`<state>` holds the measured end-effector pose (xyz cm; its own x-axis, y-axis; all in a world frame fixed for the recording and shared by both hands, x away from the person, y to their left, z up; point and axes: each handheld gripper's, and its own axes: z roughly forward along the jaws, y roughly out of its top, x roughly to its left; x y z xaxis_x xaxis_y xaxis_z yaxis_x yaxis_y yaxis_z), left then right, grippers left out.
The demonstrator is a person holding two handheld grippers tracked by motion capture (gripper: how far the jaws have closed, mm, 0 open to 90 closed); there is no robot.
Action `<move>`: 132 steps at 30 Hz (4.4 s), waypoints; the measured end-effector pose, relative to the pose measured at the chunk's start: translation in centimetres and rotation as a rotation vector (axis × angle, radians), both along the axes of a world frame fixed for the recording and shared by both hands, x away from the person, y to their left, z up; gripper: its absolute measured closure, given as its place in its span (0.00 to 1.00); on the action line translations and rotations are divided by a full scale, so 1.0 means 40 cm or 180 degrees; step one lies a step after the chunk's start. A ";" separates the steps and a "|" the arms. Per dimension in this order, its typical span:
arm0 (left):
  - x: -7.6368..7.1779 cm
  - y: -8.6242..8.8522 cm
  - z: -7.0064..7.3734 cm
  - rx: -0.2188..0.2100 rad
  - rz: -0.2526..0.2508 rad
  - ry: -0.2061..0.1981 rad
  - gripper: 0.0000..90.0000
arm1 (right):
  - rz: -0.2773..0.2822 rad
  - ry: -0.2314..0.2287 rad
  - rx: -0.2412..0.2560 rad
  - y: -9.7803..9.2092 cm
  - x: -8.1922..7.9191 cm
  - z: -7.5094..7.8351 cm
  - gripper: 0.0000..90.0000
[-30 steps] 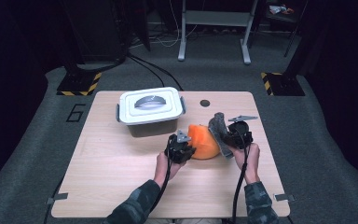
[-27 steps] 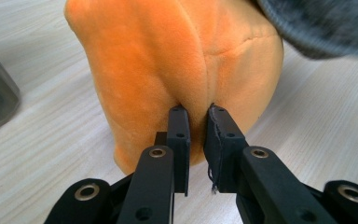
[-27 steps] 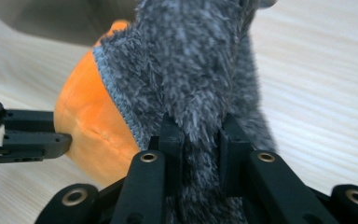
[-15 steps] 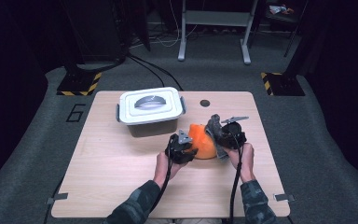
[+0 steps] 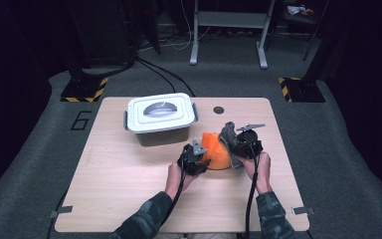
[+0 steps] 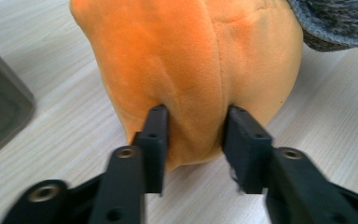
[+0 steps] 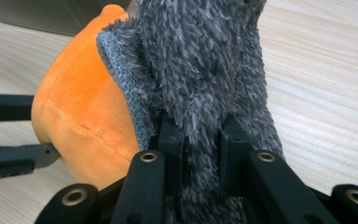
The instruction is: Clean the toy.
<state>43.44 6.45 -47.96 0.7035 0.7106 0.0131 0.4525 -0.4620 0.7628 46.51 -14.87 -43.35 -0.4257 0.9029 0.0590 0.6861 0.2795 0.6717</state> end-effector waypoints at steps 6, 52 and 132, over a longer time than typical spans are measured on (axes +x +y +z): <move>-0.005 0.006 0.008 -0.0100 -0.0035 -0.0001 0.89 | -0.0018 -0.0026 0.0075 -0.012 -0.007 0.005 0.83; -0.011 0.015 0.021 -0.0322 -0.0100 0.0243 0.89 | -0.0132 0.0011 0.0003 -0.027 0.000 -0.011 0.83; -0.008 0.023 0.016 -0.0343 -0.0079 0.0189 0.88 | -0.0297 0.0286 -0.0093 -0.086 0.005 -0.066 0.83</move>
<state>43.12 7.35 -47.31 0.7182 0.6880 -0.1045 0.4877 -0.3905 0.7808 46.71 -18.31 -46.00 -0.3339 0.9403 0.0663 0.7670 0.2301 0.5989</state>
